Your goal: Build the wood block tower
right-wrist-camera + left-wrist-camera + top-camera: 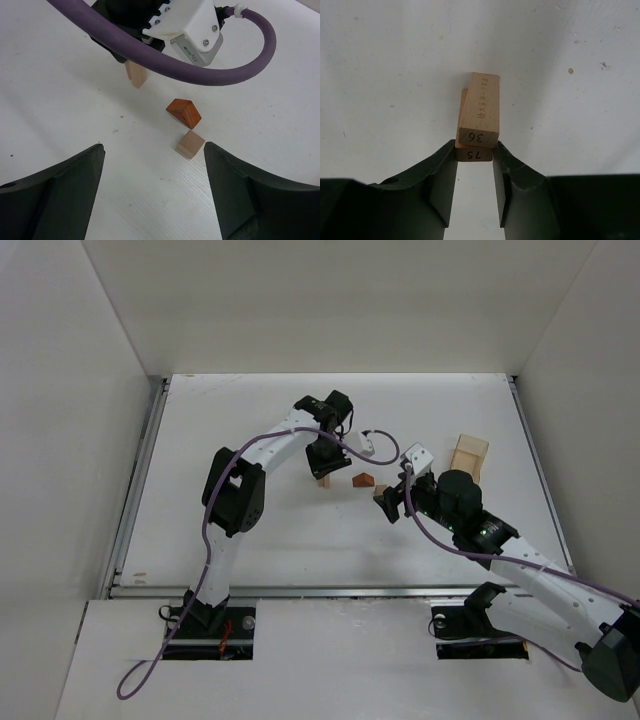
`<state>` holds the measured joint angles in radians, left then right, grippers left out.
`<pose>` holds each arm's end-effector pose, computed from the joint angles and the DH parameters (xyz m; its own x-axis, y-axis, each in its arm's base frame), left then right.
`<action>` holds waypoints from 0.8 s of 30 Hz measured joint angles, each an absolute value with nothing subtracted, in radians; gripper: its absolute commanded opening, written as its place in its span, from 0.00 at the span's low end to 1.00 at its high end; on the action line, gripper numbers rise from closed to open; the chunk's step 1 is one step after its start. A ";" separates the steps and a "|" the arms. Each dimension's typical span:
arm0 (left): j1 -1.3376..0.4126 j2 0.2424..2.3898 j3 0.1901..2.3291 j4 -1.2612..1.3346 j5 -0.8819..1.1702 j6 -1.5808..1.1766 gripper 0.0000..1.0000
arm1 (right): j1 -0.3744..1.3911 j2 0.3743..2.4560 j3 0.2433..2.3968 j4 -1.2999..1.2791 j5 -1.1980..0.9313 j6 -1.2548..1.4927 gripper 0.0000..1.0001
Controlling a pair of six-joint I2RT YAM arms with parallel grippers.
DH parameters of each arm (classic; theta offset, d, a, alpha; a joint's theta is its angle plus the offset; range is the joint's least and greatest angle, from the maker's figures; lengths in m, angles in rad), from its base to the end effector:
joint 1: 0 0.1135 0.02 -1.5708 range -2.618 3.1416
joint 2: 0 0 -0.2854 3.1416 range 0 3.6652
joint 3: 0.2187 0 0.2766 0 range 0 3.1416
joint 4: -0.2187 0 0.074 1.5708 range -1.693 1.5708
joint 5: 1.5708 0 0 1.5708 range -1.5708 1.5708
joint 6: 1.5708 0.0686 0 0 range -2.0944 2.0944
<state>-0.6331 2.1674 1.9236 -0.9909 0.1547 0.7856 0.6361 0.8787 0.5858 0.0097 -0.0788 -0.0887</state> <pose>0.3998 -0.3065 0.2088 -0.0956 0.9370 -0.3360 0.9805 0.1468 0.1304 0.1982 0.1531 0.2729 -0.1661 -0.2324 -0.9583 -0.6704 0.7393 -0.0631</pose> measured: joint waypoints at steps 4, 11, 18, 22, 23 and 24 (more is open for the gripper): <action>-0.633 2.167 1.924 -0.997 0.158 0.796 0.37 | 0.636 0.879 0.586 0.010 -0.079 -0.089 0.86; -0.633 2.167 1.924 -1.010 0.161 0.805 0.44 | 0.636 0.879 0.586 0.010 -0.079 -0.089 0.86; -0.633 2.167 1.924 -1.011 0.161 0.815 0.35 | 0.636 0.879 0.586 0.009 -0.079 -0.089 0.86; -0.633 2.167 1.924 -1.011 0.161 0.818 0.29 | 0.636 0.879 0.586 0.009 -0.079 -0.089 0.86; -0.633 2.167 1.924 -1.011 0.161 0.820 0.29 | 0.636 0.879 0.586 0.009 -0.079 -0.089 0.86; -0.633 2.167 1.924 -1.011 0.161 0.822 0.27 | 0.636 0.879 0.586 0.009 -0.079 -0.089 0.86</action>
